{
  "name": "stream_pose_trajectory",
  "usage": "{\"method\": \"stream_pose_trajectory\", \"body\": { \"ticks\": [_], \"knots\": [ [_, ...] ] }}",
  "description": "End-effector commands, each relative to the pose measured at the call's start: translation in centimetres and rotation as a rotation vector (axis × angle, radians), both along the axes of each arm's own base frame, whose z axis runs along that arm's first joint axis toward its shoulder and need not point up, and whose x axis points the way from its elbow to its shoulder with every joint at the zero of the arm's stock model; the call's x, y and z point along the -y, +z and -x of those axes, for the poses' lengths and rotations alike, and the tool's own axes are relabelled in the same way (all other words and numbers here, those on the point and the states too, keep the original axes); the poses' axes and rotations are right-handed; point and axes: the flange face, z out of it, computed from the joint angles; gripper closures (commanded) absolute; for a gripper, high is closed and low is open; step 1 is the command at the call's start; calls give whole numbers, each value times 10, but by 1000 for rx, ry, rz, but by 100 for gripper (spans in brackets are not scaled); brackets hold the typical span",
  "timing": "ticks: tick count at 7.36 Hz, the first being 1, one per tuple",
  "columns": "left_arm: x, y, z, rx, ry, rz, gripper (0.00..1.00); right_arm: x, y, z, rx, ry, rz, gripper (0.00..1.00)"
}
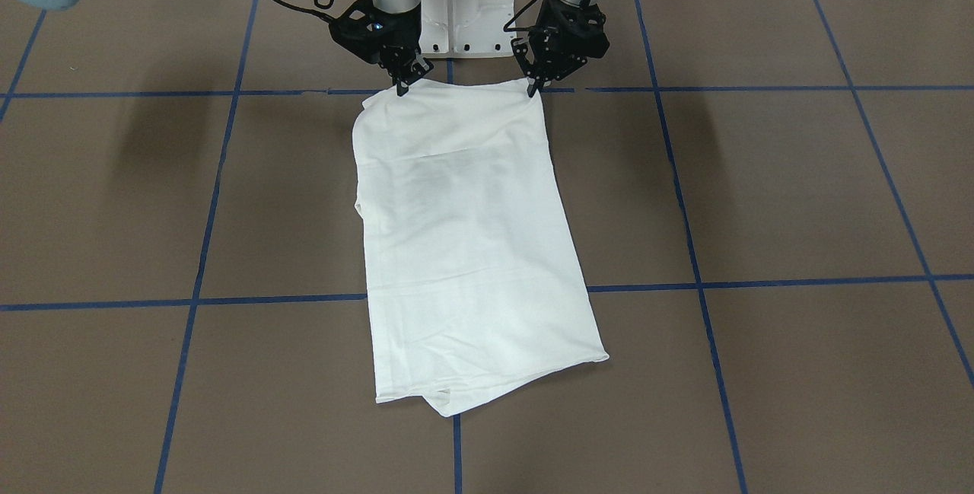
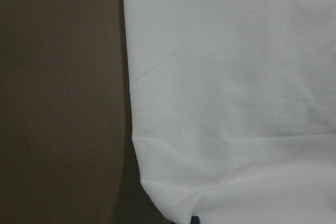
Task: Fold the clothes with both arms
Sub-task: 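Lift the near edge with both grippers and fold it away from the robot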
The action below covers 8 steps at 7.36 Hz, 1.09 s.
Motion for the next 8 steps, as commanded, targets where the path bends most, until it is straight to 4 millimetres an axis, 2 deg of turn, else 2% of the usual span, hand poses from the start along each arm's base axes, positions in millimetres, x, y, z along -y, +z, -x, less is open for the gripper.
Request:
{"method": "stream_pose_trajectory", "body": {
  "ticks": [1,2,3,4,5,6,8],
  "knots": [
    [-23,-46,54,-31,82,33,100,-18,-46,-50,30,-18,-11,100],
    [-18,-49,36,-3,89,44,100,-16,-49,-46,23,-41,-46,100],
    [-2,-42,19,36,75,26,100,-2,-50,-41,-7,-48,-139,100],
    [41,-40,32,63,24,-39,100,26,-53,-41,-34,-14,-193,100],
    [85,-30,41,115,-26,-79,100,61,-69,-47,-45,3,-242,100],
    [131,-26,40,167,-66,-113,100,98,-76,-39,-44,17,-287,100],
    [199,-4,36,240,-126,-130,100,177,-58,3,-49,53,-351,100]
  ]
}}
